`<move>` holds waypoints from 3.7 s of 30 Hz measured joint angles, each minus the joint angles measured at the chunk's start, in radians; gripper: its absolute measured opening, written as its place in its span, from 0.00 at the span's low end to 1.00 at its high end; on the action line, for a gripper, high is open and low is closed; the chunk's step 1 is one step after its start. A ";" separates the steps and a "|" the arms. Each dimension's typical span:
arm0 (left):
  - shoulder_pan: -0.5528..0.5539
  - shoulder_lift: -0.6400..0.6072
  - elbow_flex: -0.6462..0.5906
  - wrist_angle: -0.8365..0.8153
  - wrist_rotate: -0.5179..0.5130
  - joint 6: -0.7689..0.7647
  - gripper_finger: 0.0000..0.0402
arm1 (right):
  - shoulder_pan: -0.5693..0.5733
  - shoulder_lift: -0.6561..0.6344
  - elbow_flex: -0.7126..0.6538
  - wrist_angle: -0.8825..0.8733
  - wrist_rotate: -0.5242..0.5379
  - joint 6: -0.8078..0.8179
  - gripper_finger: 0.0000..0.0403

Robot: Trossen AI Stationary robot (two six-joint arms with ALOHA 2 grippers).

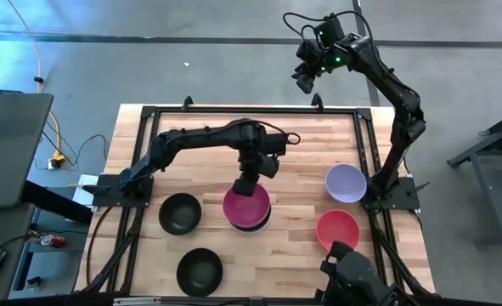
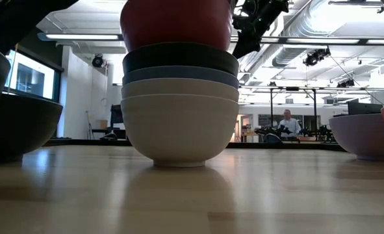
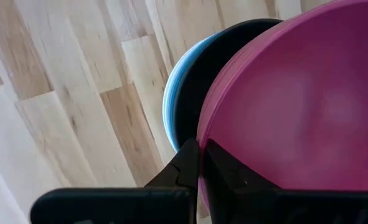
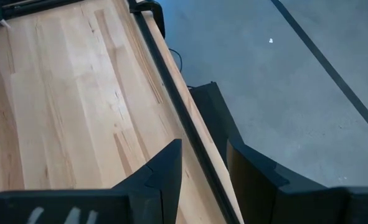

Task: Nest bowls inside each other
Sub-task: Stack the pink bowl on top of the black bowl, then stack the light violet bowl on top of the pink bowl

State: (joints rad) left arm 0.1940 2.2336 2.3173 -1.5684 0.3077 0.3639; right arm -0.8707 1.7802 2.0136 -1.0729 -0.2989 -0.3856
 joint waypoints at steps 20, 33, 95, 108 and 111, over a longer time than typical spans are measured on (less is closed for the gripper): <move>-0.008 0.114 0.000 0.012 0.008 -0.013 0.00 | 0.000 -0.001 0.001 -0.015 0.000 -0.008 0.30; 0.001 0.105 0.000 0.025 -0.094 -0.021 0.20 | 0.000 -0.001 0.001 -0.015 0.000 -0.017 0.30; 0.041 -0.948 -0.392 0.022 -0.553 -0.134 0.44 | 0.276 -0.017 -0.001 -0.498 0.337 0.357 0.30; 0.101 -1.101 -0.491 0.181 -0.527 -0.090 0.44 | 0.346 -0.255 -0.123 -0.496 0.273 0.491 0.30; 0.101 -1.128 -0.491 0.224 -0.523 -0.076 0.44 | 0.348 -0.387 -0.342 -0.502 0.230 0.526 0.30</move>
State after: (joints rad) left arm 0.2951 1.1054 1.8267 -1.3442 -0.2157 0.2877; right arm -0.5230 1.3933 1.6719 -1.5749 -0.0688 0.1405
